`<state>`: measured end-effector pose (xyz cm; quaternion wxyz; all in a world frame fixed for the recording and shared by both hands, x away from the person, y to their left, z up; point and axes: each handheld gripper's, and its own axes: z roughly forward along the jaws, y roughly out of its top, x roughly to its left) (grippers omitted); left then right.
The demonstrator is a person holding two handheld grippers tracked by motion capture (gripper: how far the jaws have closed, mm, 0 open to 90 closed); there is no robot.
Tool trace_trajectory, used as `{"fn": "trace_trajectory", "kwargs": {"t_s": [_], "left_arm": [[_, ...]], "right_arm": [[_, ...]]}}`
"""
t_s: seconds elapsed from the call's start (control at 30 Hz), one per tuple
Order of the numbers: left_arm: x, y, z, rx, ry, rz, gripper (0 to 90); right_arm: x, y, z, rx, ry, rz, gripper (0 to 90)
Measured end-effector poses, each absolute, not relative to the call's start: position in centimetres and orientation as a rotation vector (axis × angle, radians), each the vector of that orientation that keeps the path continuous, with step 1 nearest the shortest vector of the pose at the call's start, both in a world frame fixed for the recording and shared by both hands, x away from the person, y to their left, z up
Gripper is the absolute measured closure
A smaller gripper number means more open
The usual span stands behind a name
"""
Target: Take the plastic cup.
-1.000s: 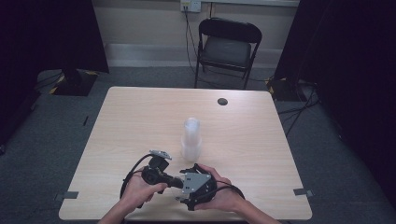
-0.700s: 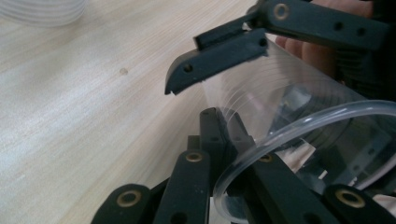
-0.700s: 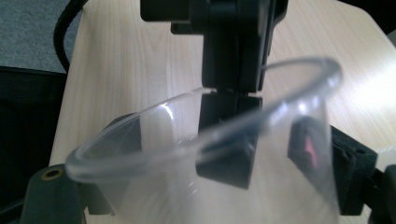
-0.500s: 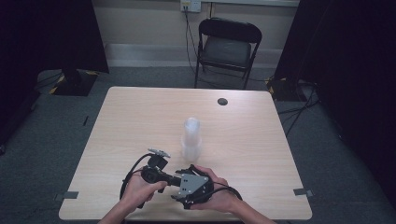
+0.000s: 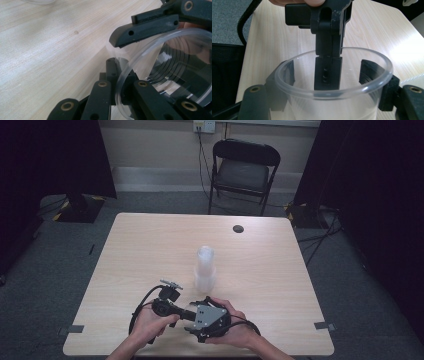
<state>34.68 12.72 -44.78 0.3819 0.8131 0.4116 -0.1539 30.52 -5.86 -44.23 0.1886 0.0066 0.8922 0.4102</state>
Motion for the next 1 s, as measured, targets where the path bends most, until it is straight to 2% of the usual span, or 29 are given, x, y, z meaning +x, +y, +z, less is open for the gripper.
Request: {"fn": "trace_trajectory", "kwargs": {"t_s": [0.17, 0.37, 0.47, 0.5, 0.53, 0.6, 0.67, 0.9, 1.0], "left_arm": [[34.7, 12.8, -44.7, 2.063, 1.022, -0.383, 86.5], [34.6, 13.0, -44.5, 2.027, 0.954, -0.338, 79.5], [34.5, 13.1, -44.2, 1.988, 0.915, -0.314, 69.8], [34.3, 13.3, -43.8, 1.955, 0.906, -0.265, 69.0], [34.3, 13.3, -43.8, 1.955, 0.906, -0.265, 63.7], [34.4, 13.4, -43.7, 1.949, 0.903, -0.262, 61.0], [34.2, 13.7, -43.5, 1.937, 0.924, -0.169, 53.1], [34.0, 14.4, -43.0, 1.869, 0.906, -0.098, 42.2], [34.1, 14.7, -43.0, 1.850, 0.929, -0.084, 34.0]], "right_arm": [[30.6, -6.0, -44.2, 0.033, 2.505, 1.173, 29.7], [30.9, -6.5, -44.0, 0.074, 2.486, 1.209, 30.1], [31.2, -6.9, -43.9, 0.100, 2.483, 1.212, 30.2], [31.3, -7.0, -44.0, 0.108, 2.484, 1.216, 30.2], [31.3, -7.0, -44.0, 0.108, 2.484, 1.216, 30.2], [31.5, -7.3, -44.0, 0.133, 2.485, 1.225, 30.2], [31.8, -7.7, -44.1, 0.171, 2.493, 1.224, 30.2], [32.7, -8.6, -44.2, 0.274, 2.508, 1.251, 30.1], [33.2, -8.9, -44.3, 0.333, 2.508, 1.249, 30.3]]}}
